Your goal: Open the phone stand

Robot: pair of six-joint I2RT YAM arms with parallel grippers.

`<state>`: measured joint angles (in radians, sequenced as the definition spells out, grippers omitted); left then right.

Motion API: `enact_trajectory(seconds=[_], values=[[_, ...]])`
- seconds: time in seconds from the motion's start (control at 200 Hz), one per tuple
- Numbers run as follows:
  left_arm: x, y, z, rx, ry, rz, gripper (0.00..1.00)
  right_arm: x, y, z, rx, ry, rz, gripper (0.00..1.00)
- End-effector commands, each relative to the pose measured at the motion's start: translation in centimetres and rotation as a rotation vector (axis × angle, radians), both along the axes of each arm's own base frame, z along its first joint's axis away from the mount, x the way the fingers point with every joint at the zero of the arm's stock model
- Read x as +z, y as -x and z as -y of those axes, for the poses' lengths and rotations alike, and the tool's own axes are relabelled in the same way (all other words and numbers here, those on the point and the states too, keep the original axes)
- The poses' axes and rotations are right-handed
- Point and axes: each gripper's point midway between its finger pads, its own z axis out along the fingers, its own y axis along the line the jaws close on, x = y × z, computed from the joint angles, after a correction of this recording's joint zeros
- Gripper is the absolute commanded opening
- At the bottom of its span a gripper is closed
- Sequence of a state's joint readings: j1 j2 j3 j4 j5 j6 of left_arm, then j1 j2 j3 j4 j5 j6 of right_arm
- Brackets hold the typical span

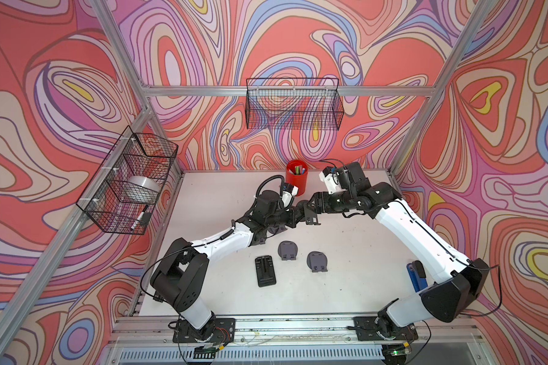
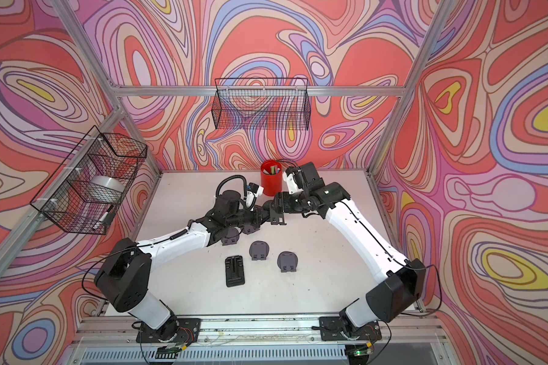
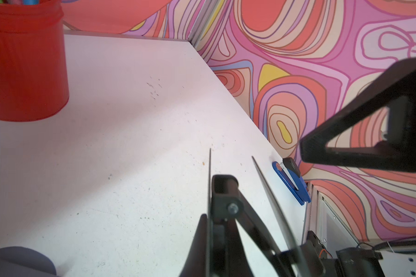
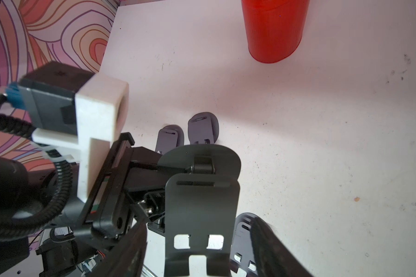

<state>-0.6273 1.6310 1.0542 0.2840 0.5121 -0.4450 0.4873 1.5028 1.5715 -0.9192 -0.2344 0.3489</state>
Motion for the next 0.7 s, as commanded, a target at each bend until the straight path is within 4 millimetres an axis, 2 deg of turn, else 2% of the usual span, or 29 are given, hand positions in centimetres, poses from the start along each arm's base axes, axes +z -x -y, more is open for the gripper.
enact_trajectory(seconds=[0.0, 0.105, 0.23, 0.346, 0.461, 0.556, 0.696], values=[[4.0, 0.9, 0.4, -0.126, 0.060, 0.125, 0.00, 1.2, 0.0, 0.4, 0.030, 0.022, 0.060, 0.61], [4.2, 1.6, 0.0, -0.225, 0.045, 0.136, 0.00, 1.6, 0.0, 0.8, 0.056, 0.054, 0.085, 0.53], [3.7, 1.0, -1.3, -0.224, -0.002, 0.138, 0.00, 1.9, 0.0, 0.5, 0.081, 0.029, 0.089, 0.51], [3.0, 1.7, -1.8, -0.315, -0.087, 0.191, 0.00, 1.7, 0.0, 0.7, 0.109, 0.042, 0.105, 0.48], [2.2, 1.5, -2.1, -0.423, -0.128, 0.156, 0.00, 1.9, 0.2, 0.5, 0.174, 0.027, 0.133, 0.47], [0.7, 0.8, -2.5, -0.431, -0.208, 0.143, 0.00, 2.1, 0.2, 0.2, 0.223, 0.019, 0.159, 0.43], [0.9, 0.6, -2.8, -0.425, -0.233, 0.180, 0.00, 1.9, -0.2, 0.3, 0.226, -0.009, 0.144, 0.43]])
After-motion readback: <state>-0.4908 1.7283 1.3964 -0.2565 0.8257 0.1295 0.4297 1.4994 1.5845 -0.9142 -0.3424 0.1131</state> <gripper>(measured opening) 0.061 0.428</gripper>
